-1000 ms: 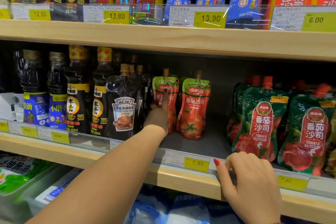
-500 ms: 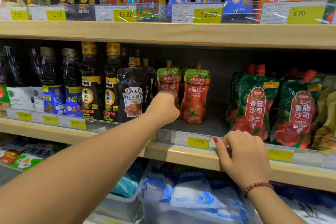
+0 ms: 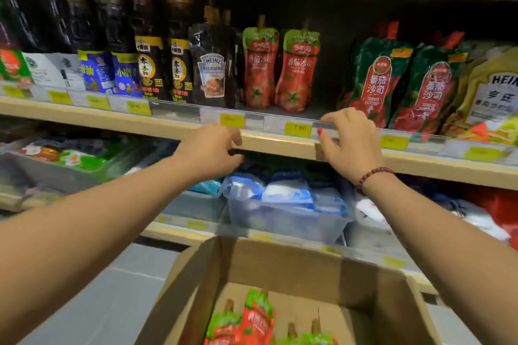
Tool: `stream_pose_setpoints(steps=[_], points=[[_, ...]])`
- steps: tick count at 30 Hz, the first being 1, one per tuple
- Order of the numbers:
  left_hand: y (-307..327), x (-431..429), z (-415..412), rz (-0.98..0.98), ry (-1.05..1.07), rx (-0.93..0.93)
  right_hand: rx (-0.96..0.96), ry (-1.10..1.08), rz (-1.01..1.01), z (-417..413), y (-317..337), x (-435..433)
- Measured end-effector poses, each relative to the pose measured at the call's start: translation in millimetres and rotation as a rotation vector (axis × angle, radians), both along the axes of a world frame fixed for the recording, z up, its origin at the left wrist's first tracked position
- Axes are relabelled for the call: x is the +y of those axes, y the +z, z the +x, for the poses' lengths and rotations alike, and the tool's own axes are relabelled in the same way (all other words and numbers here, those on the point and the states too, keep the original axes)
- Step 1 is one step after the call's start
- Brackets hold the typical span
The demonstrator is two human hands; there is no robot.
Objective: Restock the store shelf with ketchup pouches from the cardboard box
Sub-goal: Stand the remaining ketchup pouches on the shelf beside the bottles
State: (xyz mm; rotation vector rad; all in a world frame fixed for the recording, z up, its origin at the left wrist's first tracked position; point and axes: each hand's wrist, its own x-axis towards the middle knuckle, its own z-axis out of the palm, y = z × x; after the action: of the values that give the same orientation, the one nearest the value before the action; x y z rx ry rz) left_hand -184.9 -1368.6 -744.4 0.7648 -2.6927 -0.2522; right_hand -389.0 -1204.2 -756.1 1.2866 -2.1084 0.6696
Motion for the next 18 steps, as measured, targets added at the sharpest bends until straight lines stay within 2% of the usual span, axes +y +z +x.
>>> stream_pose_setpoints(steps=[2,4,6,10,12,18], points=[[-36,6,17,-0.006,0.001,-0.099,0.03,0.097,-0.02,23,-14,7],[-76,12,34,-0.053,0.015,-0.211,0.008,0.171,0.053,45,-43,13],[-116,18,50,-0.069,0.027,-0.32,-0.081,0.251,0.141,66,-80,21],[-180,27,79,0.009,0.04,-0.423,-0.339,0.346,0.301,97,-163,37],[-200,32,88,0.058,0.061,-0.412,-0.526,0.343,0.366,108,-202,43],[-225,32,96,0.327,0.062,-0.166,-1.121,0.162,0.56,139,-287,56]])
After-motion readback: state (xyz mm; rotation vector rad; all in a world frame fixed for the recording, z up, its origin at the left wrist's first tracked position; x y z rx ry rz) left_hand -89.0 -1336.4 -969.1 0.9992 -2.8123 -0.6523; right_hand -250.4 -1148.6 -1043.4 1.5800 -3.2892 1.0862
